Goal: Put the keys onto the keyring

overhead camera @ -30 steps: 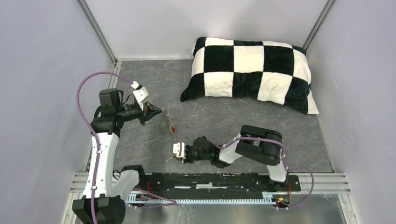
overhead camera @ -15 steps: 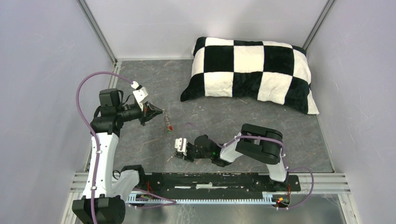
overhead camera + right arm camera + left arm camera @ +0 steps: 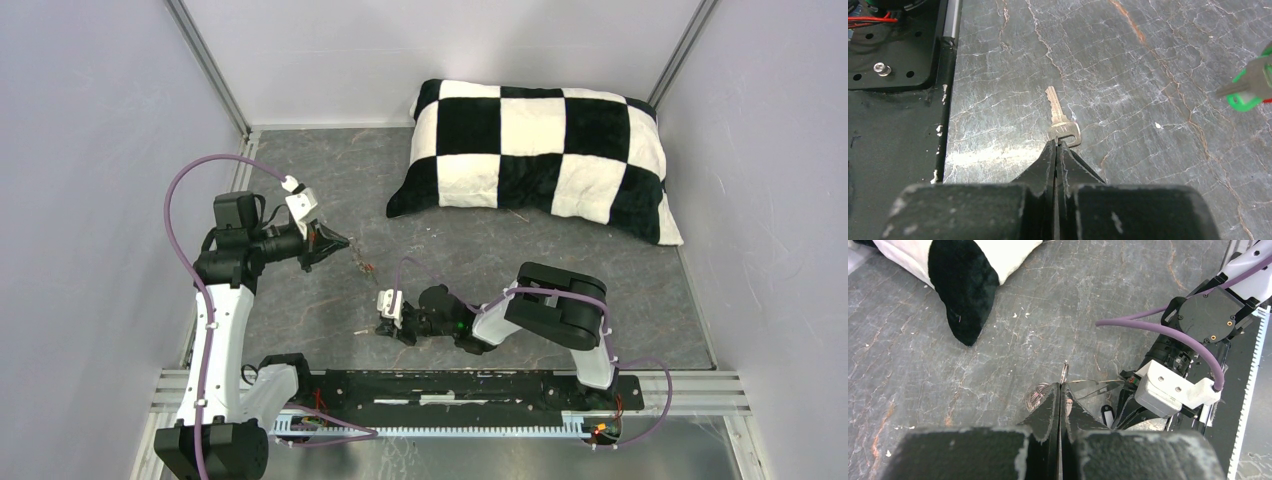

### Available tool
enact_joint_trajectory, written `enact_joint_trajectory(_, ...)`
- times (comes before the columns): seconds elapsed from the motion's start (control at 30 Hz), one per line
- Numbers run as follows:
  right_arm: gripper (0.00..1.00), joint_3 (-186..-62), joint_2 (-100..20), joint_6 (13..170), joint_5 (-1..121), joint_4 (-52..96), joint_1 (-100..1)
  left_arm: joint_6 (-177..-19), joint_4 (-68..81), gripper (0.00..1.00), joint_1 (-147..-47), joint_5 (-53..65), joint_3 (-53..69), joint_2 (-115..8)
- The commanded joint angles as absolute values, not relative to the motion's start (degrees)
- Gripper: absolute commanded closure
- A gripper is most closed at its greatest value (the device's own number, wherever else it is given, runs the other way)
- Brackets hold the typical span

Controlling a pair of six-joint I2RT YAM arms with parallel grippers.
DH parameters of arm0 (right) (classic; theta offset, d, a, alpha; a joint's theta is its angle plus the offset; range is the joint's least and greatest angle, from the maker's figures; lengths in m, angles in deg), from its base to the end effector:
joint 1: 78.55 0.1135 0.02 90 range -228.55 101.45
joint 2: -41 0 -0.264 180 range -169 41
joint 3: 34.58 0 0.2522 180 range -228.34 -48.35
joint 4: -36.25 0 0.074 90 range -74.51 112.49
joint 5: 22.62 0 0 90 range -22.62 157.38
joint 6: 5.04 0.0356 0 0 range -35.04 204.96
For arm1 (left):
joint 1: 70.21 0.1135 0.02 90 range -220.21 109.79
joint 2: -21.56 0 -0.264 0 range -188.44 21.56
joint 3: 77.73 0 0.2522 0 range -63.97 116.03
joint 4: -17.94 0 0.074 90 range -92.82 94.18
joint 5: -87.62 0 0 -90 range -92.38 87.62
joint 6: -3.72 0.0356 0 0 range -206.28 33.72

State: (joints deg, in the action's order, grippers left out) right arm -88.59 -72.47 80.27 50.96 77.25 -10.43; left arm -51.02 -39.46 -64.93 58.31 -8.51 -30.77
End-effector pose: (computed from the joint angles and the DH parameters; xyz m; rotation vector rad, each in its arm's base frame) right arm 0.1233 0.3340 0.1042 -1.3560 1.4882 1.0042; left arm 0.1716 -0.0153 0.3364 0.9852 1.7003 -0.7389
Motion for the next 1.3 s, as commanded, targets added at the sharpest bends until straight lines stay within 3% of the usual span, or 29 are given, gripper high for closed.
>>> enact_joint_trajectory(0.0, 1.00, -88.91, -70.88, 81.92, 49.36, 79.78, -10.81, -48.76, -39.93, 0.98, -65.04, 61.61, -6.27, -29.80)
enact_joint_trajectory(0.33, 1.00, -82.63, -58.38, 81.27, 52.24, 78.15, -11.01, -46.60, -42.69, 0.98, -65.35, 62.50, -6.66, -29.80)
enact_joint_trajectory(0.63, 1.00, -72.82, -29.50, 74.86, 54.44, 53.12, -10.89, -31.45, -59.49, 0.98, -66.09, 69.39, -5.67, -29.09)
enact_joint_trajectory(0.8, 1.00, -73.77, -15.80, 71.86, 57.68, 40.28, -10.70, -21.82, -72.56, 0.98, -67.15, 74.17, -4.01, -28.75)
enact_joint_trajectory(1.0, 0.99, -83.70, -14.24, 66.71, 59.31, 30.93, -10.53, -20.86, -76.12, 0.98, -72.82, 77.84, -3.06, -26.81)
enact_joint_trajectory(1.27, 0.99, -92.81, -18.17, 63.64, 59.87, 31.80, -9.58, -24.37, -70.71, 0.98, -76.23, 79.18, -3.50, -26.02)
